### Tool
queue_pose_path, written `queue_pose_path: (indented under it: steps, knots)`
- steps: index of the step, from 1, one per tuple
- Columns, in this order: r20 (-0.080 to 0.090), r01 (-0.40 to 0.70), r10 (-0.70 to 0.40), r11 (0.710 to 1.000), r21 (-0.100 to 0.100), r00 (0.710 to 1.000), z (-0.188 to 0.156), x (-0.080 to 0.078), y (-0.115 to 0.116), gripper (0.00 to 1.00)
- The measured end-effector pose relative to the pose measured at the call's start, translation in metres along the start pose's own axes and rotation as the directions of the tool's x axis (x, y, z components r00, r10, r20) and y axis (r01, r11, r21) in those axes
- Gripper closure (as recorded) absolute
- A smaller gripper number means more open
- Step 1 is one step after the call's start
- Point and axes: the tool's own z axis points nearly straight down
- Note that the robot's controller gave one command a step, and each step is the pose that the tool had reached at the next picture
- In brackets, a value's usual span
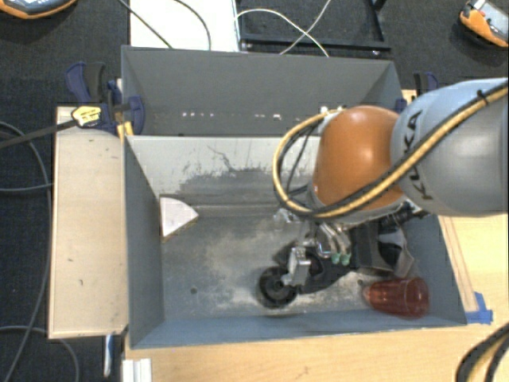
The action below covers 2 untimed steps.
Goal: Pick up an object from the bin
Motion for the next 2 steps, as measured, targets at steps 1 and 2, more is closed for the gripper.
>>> queue_pose_path:
  steps: [1,2]
  knots:
    - [0.008,-0.005,0.005,1.000,-0.001,1.000,-0.005,-0.002,0.000,0.00]
    - [-0.003,-0.220,0.220,0.975,0.001,0.975,0.087,-0.029,-0.086,0.00]
